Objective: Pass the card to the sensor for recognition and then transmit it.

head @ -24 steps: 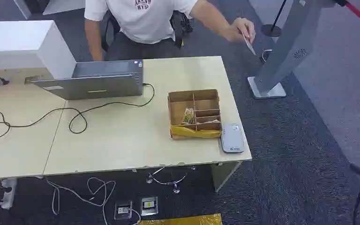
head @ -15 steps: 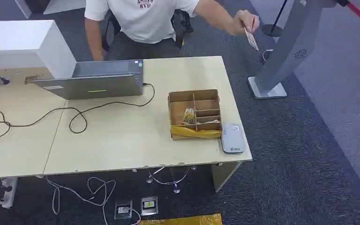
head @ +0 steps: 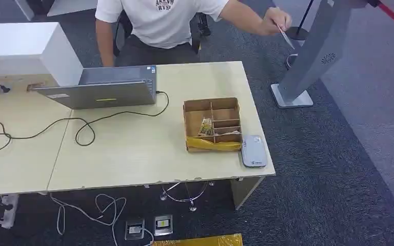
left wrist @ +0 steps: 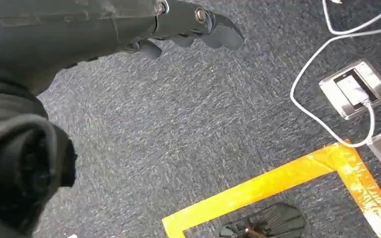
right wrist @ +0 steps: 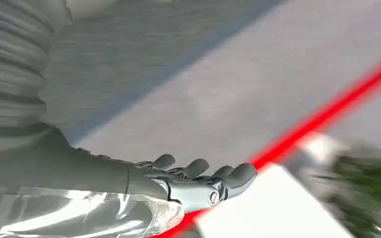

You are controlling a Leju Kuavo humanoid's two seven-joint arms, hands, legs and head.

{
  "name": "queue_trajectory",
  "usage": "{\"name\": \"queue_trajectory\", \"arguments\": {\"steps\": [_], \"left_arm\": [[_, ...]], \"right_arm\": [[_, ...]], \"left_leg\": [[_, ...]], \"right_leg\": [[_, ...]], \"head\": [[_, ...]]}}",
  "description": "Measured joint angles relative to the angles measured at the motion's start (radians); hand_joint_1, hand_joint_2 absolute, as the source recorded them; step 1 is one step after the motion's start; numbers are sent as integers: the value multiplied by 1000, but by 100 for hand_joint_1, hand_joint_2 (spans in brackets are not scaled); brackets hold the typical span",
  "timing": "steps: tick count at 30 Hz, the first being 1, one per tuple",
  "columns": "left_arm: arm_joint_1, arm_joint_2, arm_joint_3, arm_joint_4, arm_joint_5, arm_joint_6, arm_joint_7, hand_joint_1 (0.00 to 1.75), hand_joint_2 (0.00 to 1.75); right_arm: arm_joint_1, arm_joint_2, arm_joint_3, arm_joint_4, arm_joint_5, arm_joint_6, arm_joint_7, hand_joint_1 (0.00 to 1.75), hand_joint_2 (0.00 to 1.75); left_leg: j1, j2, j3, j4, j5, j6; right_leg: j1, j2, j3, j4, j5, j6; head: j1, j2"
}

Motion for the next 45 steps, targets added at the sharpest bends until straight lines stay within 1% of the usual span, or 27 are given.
{"name": "queue_trajectory", "arguments": {"steps": [4, 7, 9, 11, 13, 15, 18, 21, 26, 29, 31, 33, 36, 40, 45], "left_arm": [[0, 0, 0, 0, -15, 12, -27, 0, 0], [-1, 0, 0, 0, -31, 14, -45, 0, 0], [-1, 0, 0, 0, -46, 13, -57, 0, 0], [-6, 1, 0, 0, -65, 8, -62, 0, 0], [-18, 1, -2, 0, -77, 0, -61, 0, 0], [-31, 1, -2, 0, -84, -8, -62, 0, 0], [-40, 0, -3, 0, -89, -11, -61, 0, 0], [-47, 0, -3, 0, -95, -14, -61, 0, 0], [-59, 0, -3, 0, -99, -32, -61, 0, 0], [-64, 0, -3, 0, -98, -41, -61, 0, 0], [-64, 0, -3, 0, -98, -41, -61, 0, 0], [-63, 0, -3, 0, -98, -41, -61, 0, 0], [-61, 2, -3, 0, -93, -41, -61, 0, 0], [-56, 2, -3, 0, -84, -40, -63, 0, 0], [-48, 2, -3, 0, -80, -39, -64, 0, 0]], "right_arm": [[-115, 19, 42, -48, 62, -2, -104, 0, 175], [-176, 34, 89, -79, 114, -2, -158, 0, 175], [-218, 46, 135, -105, 170, -3, -202, 0, 175], [-257, 61, 191, -136, 262, -23, -242, 0, 175], [-300, 87, 258, -167, 372, -51, -267, 0, 175], [-333, 118, 324, -187, 452, -76, -286, 0, 175], [-374, 188, 420, -191, 549, -103, -317, 0, 175], [-400, 237, 476, -190, 585, -105, -328, 0, 175], [-461, 370, 598, -162, 624, -104, -353, 0, 175], [-480, 458, 654, -135, 658, -100, -348, 0, 175], [-488, 498, 681, -120, 666, -99, -341, 0, 175], [-498, 531, 707, -107, 677, -97, -339, 0, 175], [-508, 580, 746, -90, 708, -84, -345, 0, 175], [-511, 636, 786, -71, 718, -80, -336, 0, 175], [-515, 668, 808, -56, 718, -66, -333, 0, 175]], "left_leg": [[0, -3, -1, 0, 1, 1], [0, -4, -1, 0, 1, 1], [0, -5, -3, 0, 2, 1], [0, -5, -3, 0, 2, 1], [1, -5, -3, 0, 3, -1], [1, -5, -3, 0, 3, -1], [2, -5, -2, 0, 3, -1], [2, -5, -2, 0, 4, -1], [4, -6, -3, 0, 5, -2], [4, -6, -3, 0, 5, -2], [4, -7, -3, 0, 5, -2], [4, -9, -4, 0, 5, -2], [4, -8, -4, 0, 5, -2], [4, -8, -4, 0, 5, -2], [4, -8, -4, 0, 5, -2]], "right_leg": [[0, -2, 0, 0, 0, 0], [0, -4, 0, 1, 0, 0], [0, -4, -1, 1, 0, 0], [1, -4, -1, 1, 0, 0], [1, -4, -1, 1, 0, 0], [1, -5, 0, 1, 0, 0], [2, -3, -1, 1, 1, 0], [2, -3, -1, 1, 1, 0], [4, -5, -1, 2, 1, 0], [4, -4, -2, 2, 1, 0], [4, -5, -2, 1, 1, 0], [4, -7, -2, 1, 1, 0], [4, -5, -2, 1, 1, 0], [4, -6, -2, 1, 1, 0], [4, -6, -2, 1, 1, 0]], "head": [[0, 0], [-1, 0], [0, 0], [0, 0], [0, 0], [0, 0], [0, 0], [0, 0], [0, 0], [0, 0], [0, 0], [1, 0], [0, 0], [0, 0], [0, 0]]}}
